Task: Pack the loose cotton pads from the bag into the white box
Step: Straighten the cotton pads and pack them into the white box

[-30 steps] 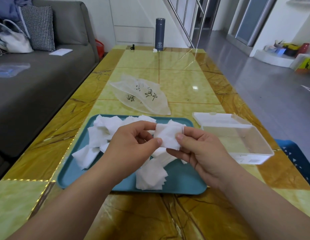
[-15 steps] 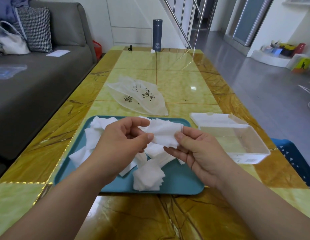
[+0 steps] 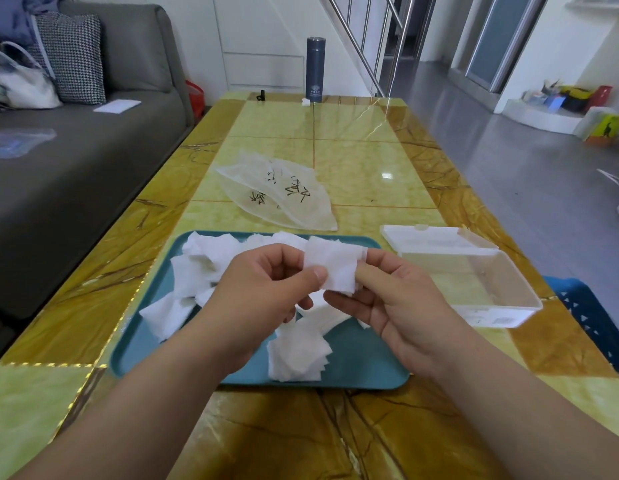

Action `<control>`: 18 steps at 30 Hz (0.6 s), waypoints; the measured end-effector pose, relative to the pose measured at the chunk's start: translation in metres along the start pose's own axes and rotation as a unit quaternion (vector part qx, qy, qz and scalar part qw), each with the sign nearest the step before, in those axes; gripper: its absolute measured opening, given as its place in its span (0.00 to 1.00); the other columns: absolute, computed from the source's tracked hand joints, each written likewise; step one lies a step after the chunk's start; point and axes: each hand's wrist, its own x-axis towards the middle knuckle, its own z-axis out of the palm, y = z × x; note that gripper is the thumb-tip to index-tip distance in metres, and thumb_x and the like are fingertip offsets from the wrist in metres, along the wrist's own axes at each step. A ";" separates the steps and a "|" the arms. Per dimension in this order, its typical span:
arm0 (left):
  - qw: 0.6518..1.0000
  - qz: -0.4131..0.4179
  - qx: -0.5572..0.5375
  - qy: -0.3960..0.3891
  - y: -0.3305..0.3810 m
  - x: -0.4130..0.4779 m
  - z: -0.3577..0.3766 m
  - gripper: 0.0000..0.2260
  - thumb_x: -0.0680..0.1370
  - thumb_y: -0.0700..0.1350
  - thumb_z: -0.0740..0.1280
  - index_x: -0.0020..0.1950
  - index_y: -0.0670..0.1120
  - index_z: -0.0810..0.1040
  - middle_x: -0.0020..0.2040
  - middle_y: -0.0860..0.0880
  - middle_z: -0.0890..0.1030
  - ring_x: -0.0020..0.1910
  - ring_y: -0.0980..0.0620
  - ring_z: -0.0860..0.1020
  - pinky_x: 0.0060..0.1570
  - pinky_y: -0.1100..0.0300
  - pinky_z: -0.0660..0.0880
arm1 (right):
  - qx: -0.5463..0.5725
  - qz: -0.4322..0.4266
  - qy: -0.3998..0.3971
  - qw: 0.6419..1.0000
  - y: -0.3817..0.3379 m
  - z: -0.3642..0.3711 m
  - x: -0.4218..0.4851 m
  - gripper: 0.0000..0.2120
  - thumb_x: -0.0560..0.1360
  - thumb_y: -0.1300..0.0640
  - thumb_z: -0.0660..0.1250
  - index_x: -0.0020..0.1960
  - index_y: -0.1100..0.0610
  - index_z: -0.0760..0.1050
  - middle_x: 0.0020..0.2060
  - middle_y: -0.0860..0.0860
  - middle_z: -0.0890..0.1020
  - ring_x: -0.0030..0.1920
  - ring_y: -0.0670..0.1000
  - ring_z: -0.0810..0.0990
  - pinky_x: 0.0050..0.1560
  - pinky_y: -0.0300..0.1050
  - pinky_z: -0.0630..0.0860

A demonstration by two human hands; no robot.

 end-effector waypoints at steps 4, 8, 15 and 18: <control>1.000 -0.002 -0.002 0.015 -0.001 0.000 0.000 0.07 0.77 0.43 0.76 0.47 0.39 0.82 0.34 0.46 0.82 0.28 0.56 0.76 0.30 0.62 0.71 | 0.001 0.008 -0.015 1.000 -0.002 0.003 -0.003 0.10 0.81 0.68 0.64 0.61 0.65 0.78 0.52 0.61 0.88 0.52 0.57 0.88 0.53 0.50 0.85; 1.000 0.001 0.004 0.016 -0.002 0.001 0.000 0.08 0.76 0.44 0.76 0.46 0.40 0.83 0.34 0.46 0.81 0.29 0.55 0.76 0.29 0.63 0.71 | -0.003 0.009 -0.025 1.000 -0.002 0.005 -0.004 0.10 0.81 0.70 0.64 0.61 0.64 0.78 0.52 0.61 0.88 0.52 0.57 0.88 0.54 0.50 0.85; 0.999 0.007 0.008 0.033 -0.005 0.001 0.002 0.07 0.76 0.45 0.77 0.45 0.42 0.82 0.34 0.46 0.81 0.30 0.54 0.77 0.31 0.60 0.71 | 0.000 0.001 -0.029 1.000 -0.003 0.005 -0.006 0.09 0.81 0.70 0.64 0.58 0.63 0.78 0.52 0.62 0.88 0.51 0.56 0.88 0.55 0.51 0.85; 0.999 0.009 0.007 0.037 -0.005 0.001 0.003 0.08 0.76 0.45 0.76 0.45 0.41 0.81 0.34 0.46 0.81 0.30 0.54 0.77 0.32 0.59 0.70 | 0.000 -0.006 -0.033 0.999 -0.004 0.006 -0.006 0.09 0.81 0.71 0.64 0.57 0.62 0.78 0.51 0.61 0.88 0.50 0.56 0.88 0.56 0.52 0.85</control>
